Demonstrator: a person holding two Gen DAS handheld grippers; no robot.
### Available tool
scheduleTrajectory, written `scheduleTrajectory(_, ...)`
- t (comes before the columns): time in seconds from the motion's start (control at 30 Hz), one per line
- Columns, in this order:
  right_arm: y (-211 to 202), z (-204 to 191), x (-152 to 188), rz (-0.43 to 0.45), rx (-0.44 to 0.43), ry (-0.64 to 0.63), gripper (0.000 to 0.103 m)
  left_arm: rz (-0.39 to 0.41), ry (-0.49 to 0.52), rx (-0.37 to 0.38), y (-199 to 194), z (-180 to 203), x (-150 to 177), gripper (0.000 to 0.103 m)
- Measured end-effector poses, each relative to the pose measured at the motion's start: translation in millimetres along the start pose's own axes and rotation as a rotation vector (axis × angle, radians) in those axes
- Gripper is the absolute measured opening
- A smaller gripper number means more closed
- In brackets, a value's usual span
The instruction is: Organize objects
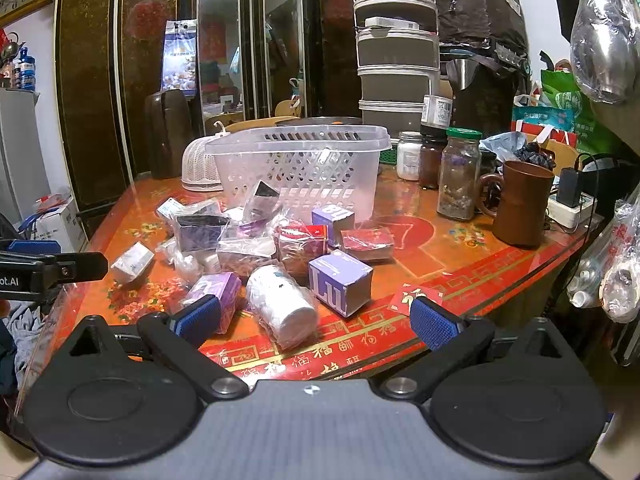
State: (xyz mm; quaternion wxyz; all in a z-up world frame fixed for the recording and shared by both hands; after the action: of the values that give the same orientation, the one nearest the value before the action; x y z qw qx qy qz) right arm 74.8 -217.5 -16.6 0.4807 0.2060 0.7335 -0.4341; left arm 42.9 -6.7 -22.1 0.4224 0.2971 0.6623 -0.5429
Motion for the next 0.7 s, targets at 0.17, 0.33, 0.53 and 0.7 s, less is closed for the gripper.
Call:
scheduleTrajectory(0.17, 0.1, 0.1, 0.0, -0.001, 0.002, 0.000, 0.103, 0.001, 0.001, 0.001, -0.1, 0.6, -0.2, 0.101)
scheduleTrajectory(0.33, -0.1, 0.2, -0.1, -0.001, 0.001, 0.000, 0.103, 0.001, 0.001, 0.002, -0.1, 1.1, 0.1, 0.101)
scheduleTrajectory(0.53, -0.2, 0.0, -0.1, -0.001, 0.001, 0.000, 0.103, 0.000, 0.000, 0.001, 0.0, 1.5, 0.2, 0.101)
scheduleTrajectory(0.7, -0.3, 0.1, 0.0, -0.002, 0.002, 0.001, 0.103, 0.001, 0.001, 0.002, 0.1, 1.1, 0.2, 0.101)
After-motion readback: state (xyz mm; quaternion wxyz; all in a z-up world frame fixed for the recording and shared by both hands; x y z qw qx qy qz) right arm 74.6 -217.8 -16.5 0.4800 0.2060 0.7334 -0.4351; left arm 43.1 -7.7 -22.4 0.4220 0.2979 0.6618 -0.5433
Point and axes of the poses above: each gripper's, at about its wrist camera, not at the fingertips, and y roughly the way its jaws point, z to its right, x to its underside, the point moved 5 cm from there along y, roughly the way its jaws point, and after that the axes turned 14 degrees about -x, right-handed, at the moved point
